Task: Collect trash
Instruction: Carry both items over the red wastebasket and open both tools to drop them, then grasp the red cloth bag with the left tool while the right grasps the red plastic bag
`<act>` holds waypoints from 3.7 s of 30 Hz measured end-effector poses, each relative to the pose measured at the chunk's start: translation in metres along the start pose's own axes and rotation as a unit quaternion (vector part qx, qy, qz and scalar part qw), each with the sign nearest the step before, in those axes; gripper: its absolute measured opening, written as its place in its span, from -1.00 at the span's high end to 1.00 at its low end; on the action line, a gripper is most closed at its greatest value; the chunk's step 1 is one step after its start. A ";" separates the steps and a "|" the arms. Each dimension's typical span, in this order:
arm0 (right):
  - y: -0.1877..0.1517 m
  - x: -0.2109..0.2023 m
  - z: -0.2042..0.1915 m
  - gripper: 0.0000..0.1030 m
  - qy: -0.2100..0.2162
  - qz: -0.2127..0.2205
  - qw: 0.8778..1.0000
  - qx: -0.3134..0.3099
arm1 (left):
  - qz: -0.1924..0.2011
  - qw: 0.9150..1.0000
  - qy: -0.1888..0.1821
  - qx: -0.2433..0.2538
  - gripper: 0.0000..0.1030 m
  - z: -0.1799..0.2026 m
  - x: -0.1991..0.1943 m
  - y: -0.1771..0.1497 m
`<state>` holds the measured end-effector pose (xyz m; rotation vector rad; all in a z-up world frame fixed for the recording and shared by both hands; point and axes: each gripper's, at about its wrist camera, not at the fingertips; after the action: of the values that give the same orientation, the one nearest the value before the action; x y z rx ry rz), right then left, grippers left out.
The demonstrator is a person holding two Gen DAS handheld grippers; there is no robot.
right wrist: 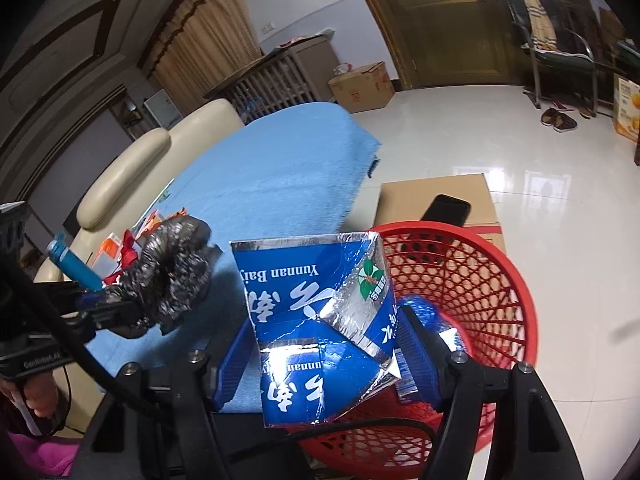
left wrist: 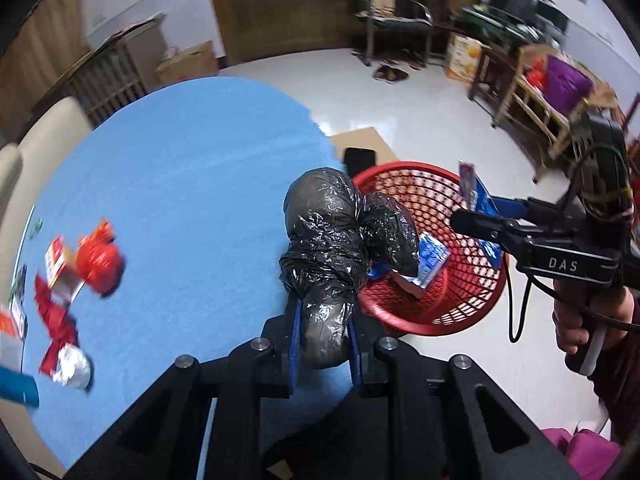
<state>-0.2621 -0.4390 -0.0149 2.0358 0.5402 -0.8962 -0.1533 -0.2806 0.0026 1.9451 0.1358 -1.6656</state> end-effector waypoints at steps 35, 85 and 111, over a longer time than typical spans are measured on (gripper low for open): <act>-0.002 -0.017 0.040 -0.51 0.035 0.018 0.997 0.074 | 0.019 0.994 0.093 0.052 -0.02 0.041 0.000 0.028; 0.075 0.092 -0.185 -0.51 0.078 -0.065 0.987 -0.122 | 0.016 0.934 0.139 -0.328 -0.12 -0.242 -0.045 -0.147; 0.123 0.266 -0.302 -0.07 0.058 -0.164 0.972 -0.157 | 0.023 0.922 -0.026 -0.385 -0.13 -0.347 0.026 -0.103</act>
<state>0.1114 -0.2457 -0.0301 1.7442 1.0389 -0.8225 0.1130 -0.0368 -0.0362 1.2882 0.6184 -1.3389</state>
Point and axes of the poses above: each gripper's, at about its wrist camera, not at the fingertips, and x roughly the way its jaws point, z to its right, y to its top, and after that the axes turned 8 degrees about -z, right-handed
